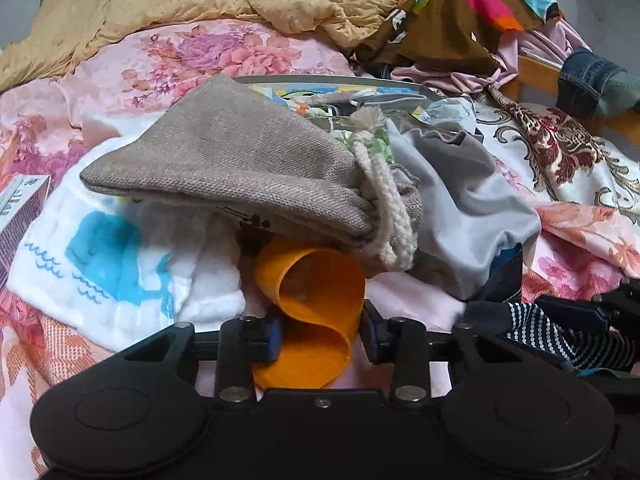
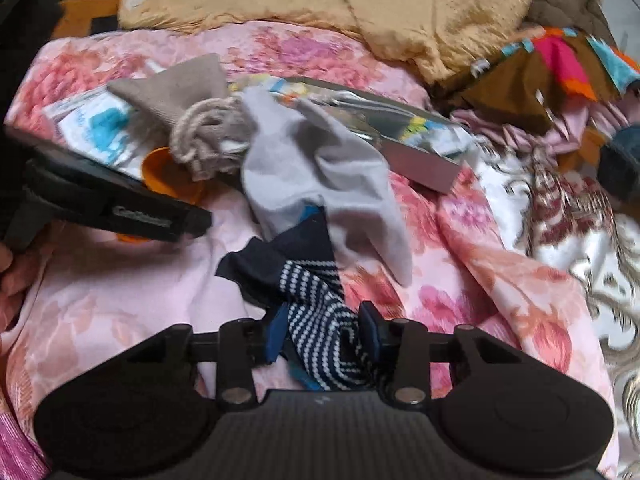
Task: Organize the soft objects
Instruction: 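Grasp the orange silicone strip with the left tool while the right tool grasps the striped sock, then lift and carry the orange strip and striped sock over the frog-painted tray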
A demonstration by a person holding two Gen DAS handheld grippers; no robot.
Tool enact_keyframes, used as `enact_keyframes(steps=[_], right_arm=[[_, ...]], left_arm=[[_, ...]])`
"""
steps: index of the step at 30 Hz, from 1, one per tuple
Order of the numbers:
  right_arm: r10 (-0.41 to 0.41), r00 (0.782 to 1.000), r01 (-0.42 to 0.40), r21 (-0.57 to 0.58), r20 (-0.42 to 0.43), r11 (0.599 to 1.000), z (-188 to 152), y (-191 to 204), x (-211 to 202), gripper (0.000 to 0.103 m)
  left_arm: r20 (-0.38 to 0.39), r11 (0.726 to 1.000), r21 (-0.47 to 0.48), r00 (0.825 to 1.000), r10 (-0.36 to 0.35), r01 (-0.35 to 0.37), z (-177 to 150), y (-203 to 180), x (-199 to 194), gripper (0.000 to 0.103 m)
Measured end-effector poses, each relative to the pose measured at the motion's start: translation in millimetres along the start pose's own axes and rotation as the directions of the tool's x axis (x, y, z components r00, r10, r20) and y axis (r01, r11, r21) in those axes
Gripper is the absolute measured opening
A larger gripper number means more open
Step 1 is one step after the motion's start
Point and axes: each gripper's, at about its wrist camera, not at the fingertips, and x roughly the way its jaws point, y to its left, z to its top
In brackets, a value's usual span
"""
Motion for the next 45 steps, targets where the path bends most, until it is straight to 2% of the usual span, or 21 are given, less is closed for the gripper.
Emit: enact_keyframes(steps=[3, 9, 12, 18, 30, 39, 45], right_arm=[[-0.020, 1.000, 0.020, 0.043, -0.008, 0.999, -1.4, -6.6, -0.8, 0.030], [-0.031, 1.000, 0.031, 0.019, 0.005, 0.999, -3.7, -3.5, -3.4, 0.011], [-0.036, 0.999, 0.036, 0.029, 0.019, 0.999, -3.7, -4.8, -5.0, 0.007], [-0.037, 0.997, 0.034, 0.054, 0.063, 0.998, -4.4, -9.4, -11.1, 0.006], [-0.044, 0.989, 0.040, 0.028, 0.144, 0.999, -4.6, -2.5, -24.4, 0.006], [-0.036, 0.975, 0.004, 0.147, 0.218, 0.989, 8.9, -23.1, -40.0, 0.006], [-0.045, 0.972, 0.006, 0.164, 0.233, 0.986, 13.5, -28.4, -43.2, 0.006]], left_arm=[[0.004, 1.000, -0.026, 1.000, -0.006, 0.006, -0.2, 2.7, -2.6, 0.030], [0.011, 0.998, -0.069, 1.000, -0.003, 0.004, -2.5, 3.5, -10.4, 0.018], [0.021, 0.997, -0.077, 1.000, -0.007, 0.009, -3.5, 3.3, -16.8, 0.012], [0.015, 0.995, -0.100, 1.000, -0.024, 0.026, -5.8, 2.2, -27.1, 0.011], [0.034, 0.997, 0.015, 0.996, -0.080, 0.079, -11.1, -24.9, -50.3, 0.011], [0.055, 0.989, 0.029, 0.988, -0.146, 0.144, -9.1, -38.2, -60.4, 0.011], [0.082, 0.982, 0.063, 0.980, -0.183, 0.179, -6.4, -46.5, -68.0, 0.011]])
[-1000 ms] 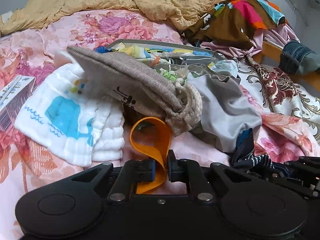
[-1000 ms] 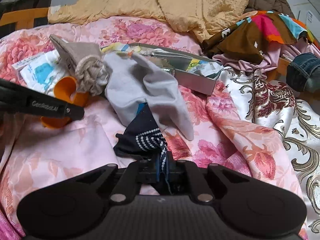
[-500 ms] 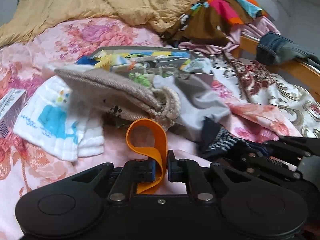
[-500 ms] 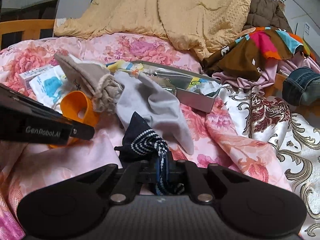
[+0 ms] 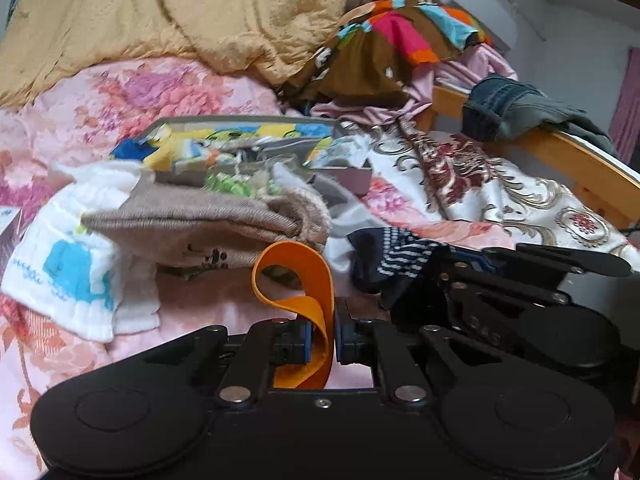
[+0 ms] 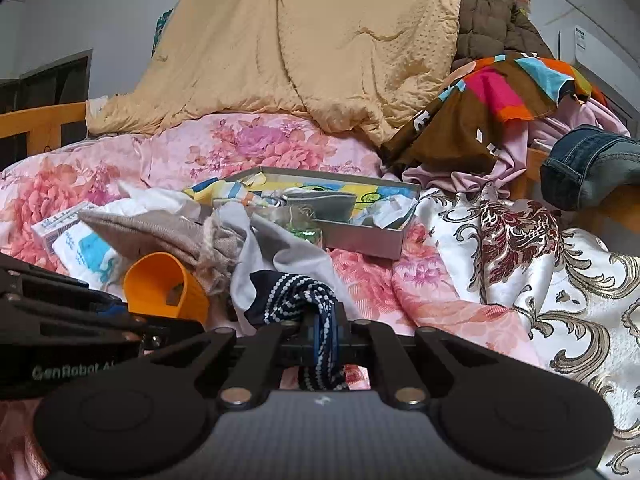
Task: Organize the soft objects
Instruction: 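Lift and carry the orange strip and striped sock over the frog-painted tray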
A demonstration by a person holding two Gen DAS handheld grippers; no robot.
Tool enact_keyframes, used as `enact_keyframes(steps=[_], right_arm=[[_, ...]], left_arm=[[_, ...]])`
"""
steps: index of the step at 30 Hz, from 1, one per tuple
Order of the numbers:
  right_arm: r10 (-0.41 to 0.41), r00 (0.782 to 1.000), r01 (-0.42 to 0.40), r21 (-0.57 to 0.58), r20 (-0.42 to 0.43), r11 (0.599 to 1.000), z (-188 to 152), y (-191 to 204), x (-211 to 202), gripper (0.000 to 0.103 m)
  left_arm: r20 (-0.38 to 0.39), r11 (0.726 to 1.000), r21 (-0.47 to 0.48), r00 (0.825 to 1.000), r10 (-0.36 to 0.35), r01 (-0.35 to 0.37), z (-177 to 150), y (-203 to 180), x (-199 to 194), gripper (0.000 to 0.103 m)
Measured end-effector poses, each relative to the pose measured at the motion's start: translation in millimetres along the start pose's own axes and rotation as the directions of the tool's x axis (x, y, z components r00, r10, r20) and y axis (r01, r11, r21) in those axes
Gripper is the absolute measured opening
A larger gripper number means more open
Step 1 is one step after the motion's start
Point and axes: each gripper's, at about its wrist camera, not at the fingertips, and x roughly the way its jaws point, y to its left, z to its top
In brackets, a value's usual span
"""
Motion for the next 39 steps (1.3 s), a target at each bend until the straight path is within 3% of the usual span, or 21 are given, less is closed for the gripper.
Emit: enact_keyframes(steps=[16, 28, 39], right_arm=[[-0.020, 0.997, 0.015, 0.063, 0.075, 0.998, 21.5, -17.9, -14.4, 0.006], [-0.020, 0.994, 0.009, 0.102, 0.109, 0.995, 32.4, -21.1, -20.9, 0.006], [-0.005, 0.994, -0.009, 0.126, 0.113, 0.992, 34.9, -22.2, -19.5, 0.006]], left_arm=[[0.065, 0.993, 0.039, 0.991, -0.114, 0.111, 11.9, -21.0, -20.1, 0.011], [0.166, 0.998, 0.032, 0.984, -0.067, 0.062, 37.2, -7.9, -32.5, 0.011], [0.190, 0.999, 0.006, 0.981, -0.037, 0.036, 45.6, 2.8, -32.3, 0.011]])
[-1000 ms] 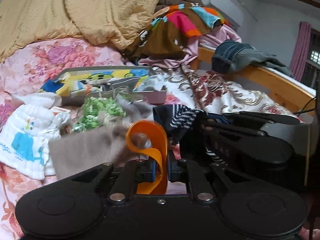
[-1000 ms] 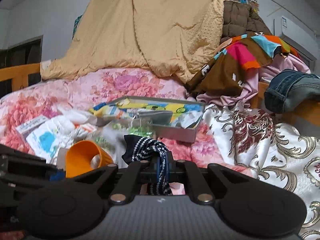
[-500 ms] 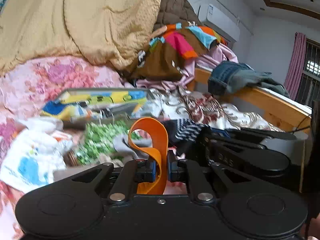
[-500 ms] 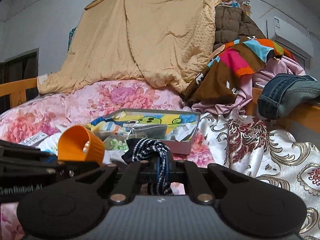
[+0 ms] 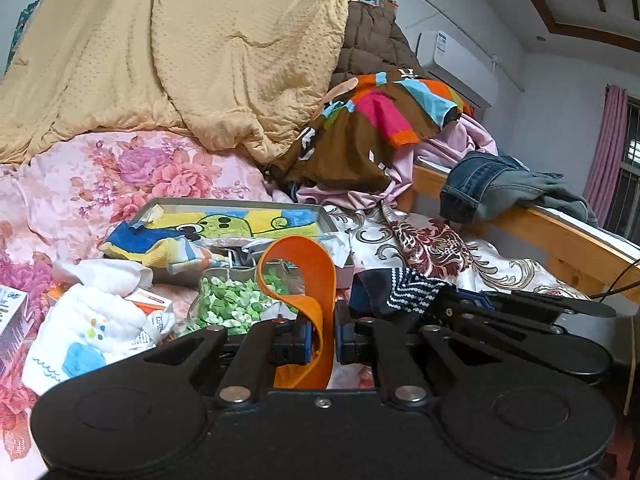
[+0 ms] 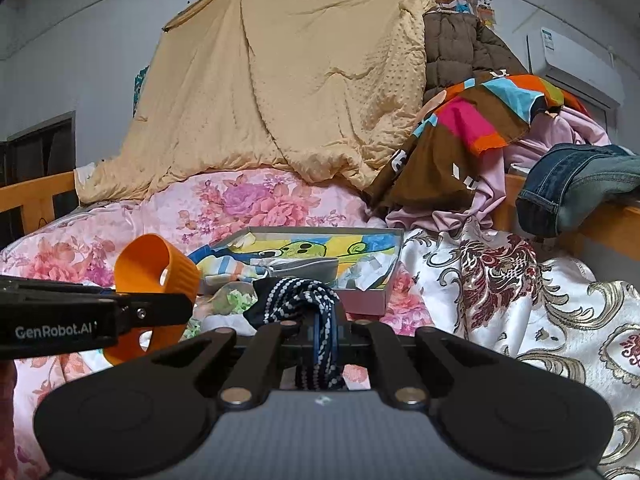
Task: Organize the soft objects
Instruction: 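Lift and carry the orange strip and striped sock over the frog-painted tray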
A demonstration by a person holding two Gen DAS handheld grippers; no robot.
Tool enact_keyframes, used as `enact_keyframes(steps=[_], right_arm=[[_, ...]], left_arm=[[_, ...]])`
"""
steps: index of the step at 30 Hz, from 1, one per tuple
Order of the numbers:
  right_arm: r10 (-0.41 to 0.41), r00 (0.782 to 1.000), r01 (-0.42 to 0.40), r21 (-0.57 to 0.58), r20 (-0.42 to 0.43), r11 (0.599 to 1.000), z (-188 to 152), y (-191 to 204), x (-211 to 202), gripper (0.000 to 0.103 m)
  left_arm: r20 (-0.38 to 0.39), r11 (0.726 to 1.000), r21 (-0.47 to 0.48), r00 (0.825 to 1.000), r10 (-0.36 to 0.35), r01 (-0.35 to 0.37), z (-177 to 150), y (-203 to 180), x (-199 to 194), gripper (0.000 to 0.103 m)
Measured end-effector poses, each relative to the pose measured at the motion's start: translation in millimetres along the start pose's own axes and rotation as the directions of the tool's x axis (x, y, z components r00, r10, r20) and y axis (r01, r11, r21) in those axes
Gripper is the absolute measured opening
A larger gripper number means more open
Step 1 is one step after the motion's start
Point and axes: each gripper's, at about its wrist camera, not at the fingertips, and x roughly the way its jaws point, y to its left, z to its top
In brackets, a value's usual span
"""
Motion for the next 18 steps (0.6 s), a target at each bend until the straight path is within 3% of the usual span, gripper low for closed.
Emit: enact_keyframes(steps=[10, 18], right_arm=[[0.056, 0.998, -0.056, 0.012, 0.003, 0.998, 9.5, 5.7, 21.3, 0.006], [0.091, 0.996, -0.092, 0.032, 0.026, 0.995, 33.4, 2.7, 62.9, 0.006]], left_arm=[[-0.010, 0.999, -0.032, 1.000, 0.030, -0.030, 9.6, 14.1, 13.5, 0.011], [-0.022, 0.996, -0.066, 0.998, 0.061, -0.063, 34.4, 41.5, 44.6, 0.011]])
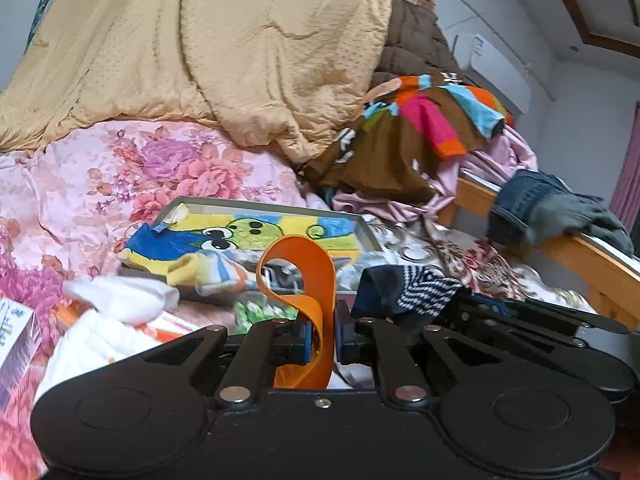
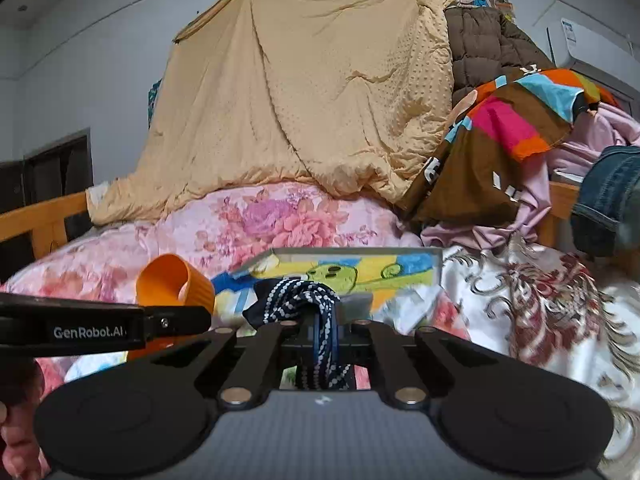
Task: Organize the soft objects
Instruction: 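Lift and carry the orange strip and striped sock over the frog-painted tray, then open the left tool to drop the orange strip while the right tool releases the sock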
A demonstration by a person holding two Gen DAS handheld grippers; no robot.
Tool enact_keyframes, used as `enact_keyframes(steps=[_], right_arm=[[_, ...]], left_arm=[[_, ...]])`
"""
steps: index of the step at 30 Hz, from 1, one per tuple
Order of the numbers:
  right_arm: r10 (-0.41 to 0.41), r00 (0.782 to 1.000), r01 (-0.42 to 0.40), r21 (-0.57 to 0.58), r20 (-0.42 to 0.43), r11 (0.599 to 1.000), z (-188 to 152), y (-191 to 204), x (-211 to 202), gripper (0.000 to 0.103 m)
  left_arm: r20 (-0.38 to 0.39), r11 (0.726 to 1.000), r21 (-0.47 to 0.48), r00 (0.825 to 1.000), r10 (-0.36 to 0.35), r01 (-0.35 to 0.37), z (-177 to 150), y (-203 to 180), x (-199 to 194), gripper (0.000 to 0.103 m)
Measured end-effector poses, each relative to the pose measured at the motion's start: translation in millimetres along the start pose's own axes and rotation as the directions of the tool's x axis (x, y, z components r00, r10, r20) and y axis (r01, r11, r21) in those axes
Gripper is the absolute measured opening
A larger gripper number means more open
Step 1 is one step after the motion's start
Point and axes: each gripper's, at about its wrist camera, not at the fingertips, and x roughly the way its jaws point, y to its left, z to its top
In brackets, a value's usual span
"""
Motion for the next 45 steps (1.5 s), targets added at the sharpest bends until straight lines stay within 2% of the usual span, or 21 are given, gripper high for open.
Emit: enact_keyframes(steps=[5, 9, 14, 18, 24, 33, 41, 45], right_arm=[[0.023, 1.000, -0.023, 0.039, 0.003, 0.999, 20.0, -14.3, 40.0, 0.006], [0.069, 0.997, -0.065, 0.086, -0.043, 0.994, 37.7, -30.9, 85.6, 0.006], [0.093, 0.993, -0.089, 0.055, -0.066, 0.995, 54.3, -39.8, 127.4, 0.006], [0.083, 0.994, -0.080, 0.042, -0.077, 0.996, 58.7, -40.4, 148.1, 0.006], [0.039, 0.990, -0.034, 0.041, -0.132, 0.999, 55.2, -46.3, 172.2, 0.006], [-0.011, 0.972, 0.025, 0.060, -0.236, 0.998, 43.3, -53.9, 190.1, 0.008], [-0.032, 0.965, 0.047, 0.051, -0.261, 0.998, 40.8, -52.5, 190.5, 0.017], [-0.046, 0.965, 0.055, 0.028, -0.260, 0.998, 41.5, -52.3, 187.7, 0.030]], left_arm=[[0.001, 1.000, -0.009, 1.000, 0.011, -0.011, 28.8, 17.0, 32.5, 0.011], [-0.009, 1.000, -0.014, 1.000, 0.011, -0.011, 53.1, 33.1, 67.6, 0.011], [-0.033, 0.999, -0.045, 0.999, -0.005, 0.004, 76.0, 50.3, 112.8, 0.011], [-0.062, 1.000, -0.015, 0.998, 0.014, -0.015, 85.6, 53.7, 146.6, 0.011], [-0.111, 0.999, -0.005, 0.993, 0.048, -0.049, 87.5, 57.8, 181.2, 0.011], [-0.170, 0.998, 0.021, 0.983, 0.068, -0.066, 82.5, 53.7, 204.8, 0.013], [-0.208, 0.998, 0.006, 0.976, 0.061, -0.061, 78.4, 52.3, 209.2, 0.017], [-0.240, 0.998, 0.022, 0.969, 0.061, -0.058, 77.3, 52.8, 211.7, 0.020]])
